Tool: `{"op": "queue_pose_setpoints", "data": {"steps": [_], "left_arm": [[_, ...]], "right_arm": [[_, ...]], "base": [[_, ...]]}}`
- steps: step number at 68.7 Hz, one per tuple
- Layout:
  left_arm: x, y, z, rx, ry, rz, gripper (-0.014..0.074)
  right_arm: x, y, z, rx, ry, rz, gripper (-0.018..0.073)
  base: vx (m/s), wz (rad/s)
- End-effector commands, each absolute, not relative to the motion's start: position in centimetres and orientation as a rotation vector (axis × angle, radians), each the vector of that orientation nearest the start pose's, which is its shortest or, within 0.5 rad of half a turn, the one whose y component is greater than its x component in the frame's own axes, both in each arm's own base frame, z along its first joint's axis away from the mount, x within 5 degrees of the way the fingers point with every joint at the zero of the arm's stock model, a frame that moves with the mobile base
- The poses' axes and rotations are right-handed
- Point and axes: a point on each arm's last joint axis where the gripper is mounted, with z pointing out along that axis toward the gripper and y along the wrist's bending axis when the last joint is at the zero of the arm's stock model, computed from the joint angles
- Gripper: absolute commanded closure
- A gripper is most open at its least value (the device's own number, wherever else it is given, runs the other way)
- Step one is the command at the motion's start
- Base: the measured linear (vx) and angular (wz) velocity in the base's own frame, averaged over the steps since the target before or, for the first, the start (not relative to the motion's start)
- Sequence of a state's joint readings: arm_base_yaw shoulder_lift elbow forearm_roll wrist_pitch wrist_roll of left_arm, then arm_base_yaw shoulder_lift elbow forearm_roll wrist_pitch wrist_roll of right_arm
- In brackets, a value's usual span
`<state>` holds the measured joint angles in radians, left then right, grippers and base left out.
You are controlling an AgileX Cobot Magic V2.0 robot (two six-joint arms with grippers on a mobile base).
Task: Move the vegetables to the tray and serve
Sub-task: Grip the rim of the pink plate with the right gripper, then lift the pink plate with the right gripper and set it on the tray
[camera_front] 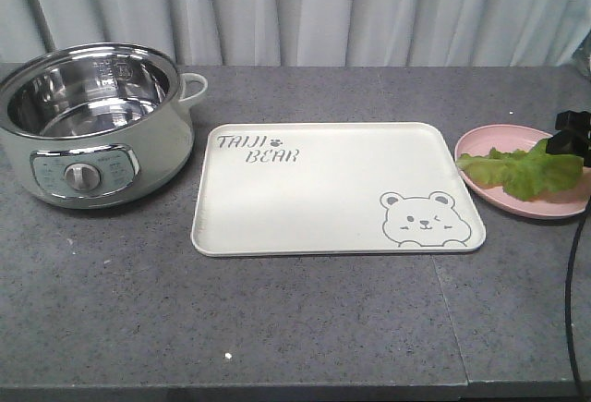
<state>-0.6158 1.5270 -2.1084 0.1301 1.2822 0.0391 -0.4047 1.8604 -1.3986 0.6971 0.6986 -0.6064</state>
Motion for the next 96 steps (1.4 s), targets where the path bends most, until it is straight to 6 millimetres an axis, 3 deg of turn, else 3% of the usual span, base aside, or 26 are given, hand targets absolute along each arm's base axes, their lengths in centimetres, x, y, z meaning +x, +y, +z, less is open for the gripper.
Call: {"op": "queue_pose_setpoints", "data": {"steps": [1, 15, 26, 64, 74, 90, 96], "left_arm": [[22.7, -14.9, 54.2, 0.647, 2.005, -0.197, 0.0202], [22.7, -14.9, 54.2, 0.647, 2.005, -0.197, 0.0202], [22.7, -14.9, 54.2, 0.647, 2.005, -0.197, 0.0202], [22.7, -14.9, 54.2, 0.647, 2.005, -0.197, 0.0202], [22.7, -14.9, 54.2, 0.647, 2.005, -0.197, 0.0202], [22.7, -14.9, 54.2, 0.647, 2.005, -0.197, 0.0202], [22.7, -14.9, 54.2, 0.647, 2.005, -0.197, 0.0202]], "right_arm": [[38.7, -13.4, 28.0, 0.301, 2.356, 0.230, 0.0112], [38.7, -14.3, 29.7, 0.344, 2.379, 0.110, 0.0112], [38.8, -14.7, 29.4, 0.404, 2.380, 0.092, 0.0123], [40.3, -15.3, 23.6, 0.511, 2.519, 0.165, 0.0164], [40.3, -15.4, 23.7, 0.538, 2.510, 0.159, 0.0270], [40.1, -15.5, 23.6, 0.516, 2.537, 0.121, 0.0571], [40.1, -15.6, 24.0, 0.514, 2.517, 0.114, 0.0570]], "base": [[0.00, 0.00], [0.00, 0.00], [0.00, 0.00], [0.00, 0.00], [0.00, 0.00], [0.00, 0.00], [0.00, 0.00]]}}
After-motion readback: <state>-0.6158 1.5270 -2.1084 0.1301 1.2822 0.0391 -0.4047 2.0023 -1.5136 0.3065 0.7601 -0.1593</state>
